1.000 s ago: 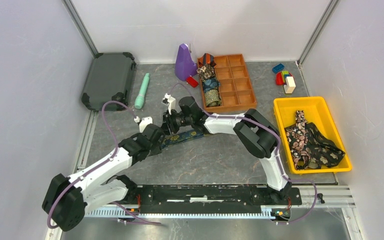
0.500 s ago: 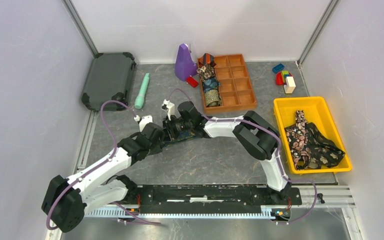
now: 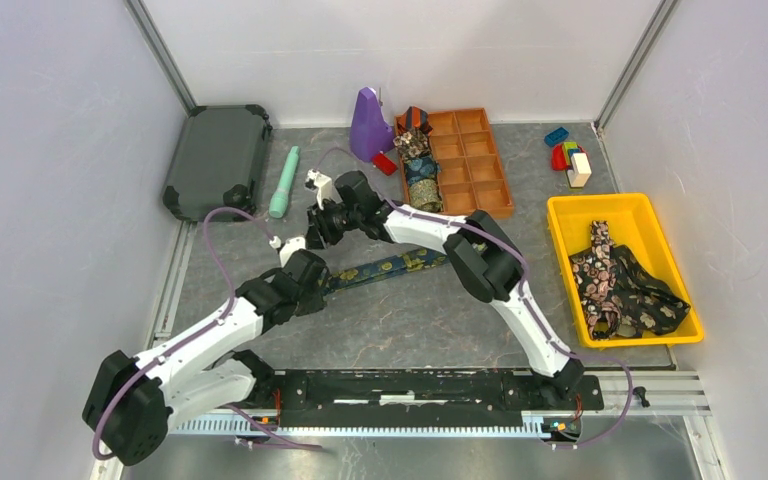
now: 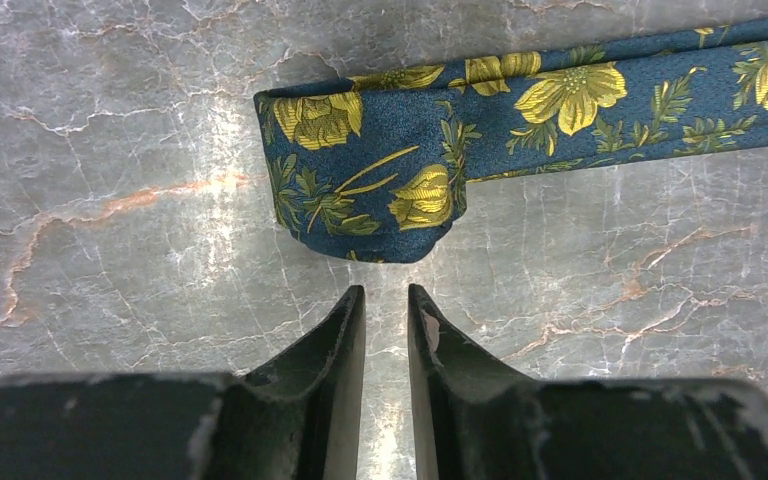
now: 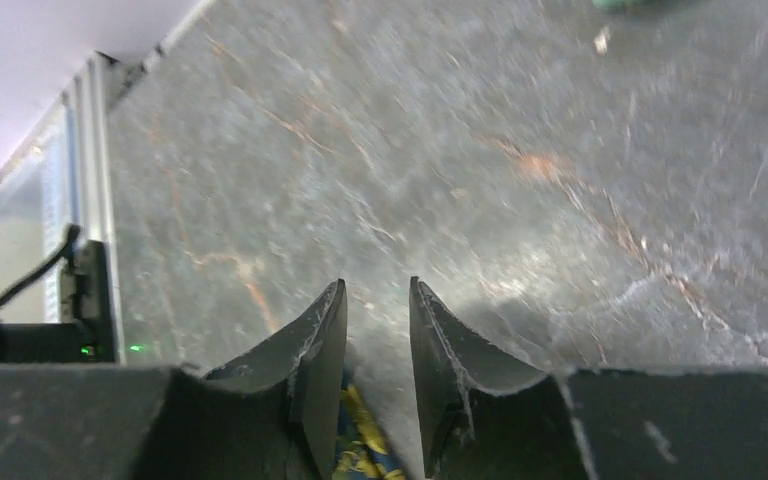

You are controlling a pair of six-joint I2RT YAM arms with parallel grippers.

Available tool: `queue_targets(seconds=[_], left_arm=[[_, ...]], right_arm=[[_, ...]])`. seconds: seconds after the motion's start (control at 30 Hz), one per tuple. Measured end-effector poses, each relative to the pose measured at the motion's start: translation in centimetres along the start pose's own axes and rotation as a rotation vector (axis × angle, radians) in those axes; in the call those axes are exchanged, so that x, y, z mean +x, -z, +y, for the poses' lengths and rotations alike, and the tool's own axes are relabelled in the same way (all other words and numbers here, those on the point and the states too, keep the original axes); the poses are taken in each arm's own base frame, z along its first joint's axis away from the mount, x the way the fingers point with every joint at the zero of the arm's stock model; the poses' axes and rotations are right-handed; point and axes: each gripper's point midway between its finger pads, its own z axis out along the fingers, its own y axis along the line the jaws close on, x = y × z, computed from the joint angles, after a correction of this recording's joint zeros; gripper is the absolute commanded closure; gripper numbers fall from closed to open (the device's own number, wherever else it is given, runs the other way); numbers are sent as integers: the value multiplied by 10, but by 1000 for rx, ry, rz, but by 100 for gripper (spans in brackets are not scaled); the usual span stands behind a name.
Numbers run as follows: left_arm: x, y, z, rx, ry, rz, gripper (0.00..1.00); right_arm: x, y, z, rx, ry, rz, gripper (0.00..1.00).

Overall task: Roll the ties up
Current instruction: Roll the tie at the center of the board.

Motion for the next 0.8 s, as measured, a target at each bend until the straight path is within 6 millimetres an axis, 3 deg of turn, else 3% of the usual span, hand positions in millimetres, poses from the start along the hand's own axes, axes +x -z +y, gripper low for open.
queue_targets(seconds=[0.13,0.2,0.8], left_arm=[[3,-6,0,-12,-6,13,73],[4,-10,0,-21,-10,22,73],[0,-26,1,-70,-17,-1,76]], right_arm=[[38,-13,-27,18,-46,97,62],[51,-16,-31,-5,-66,130,62],[64,-18,-12,-152,-106,187,66]])
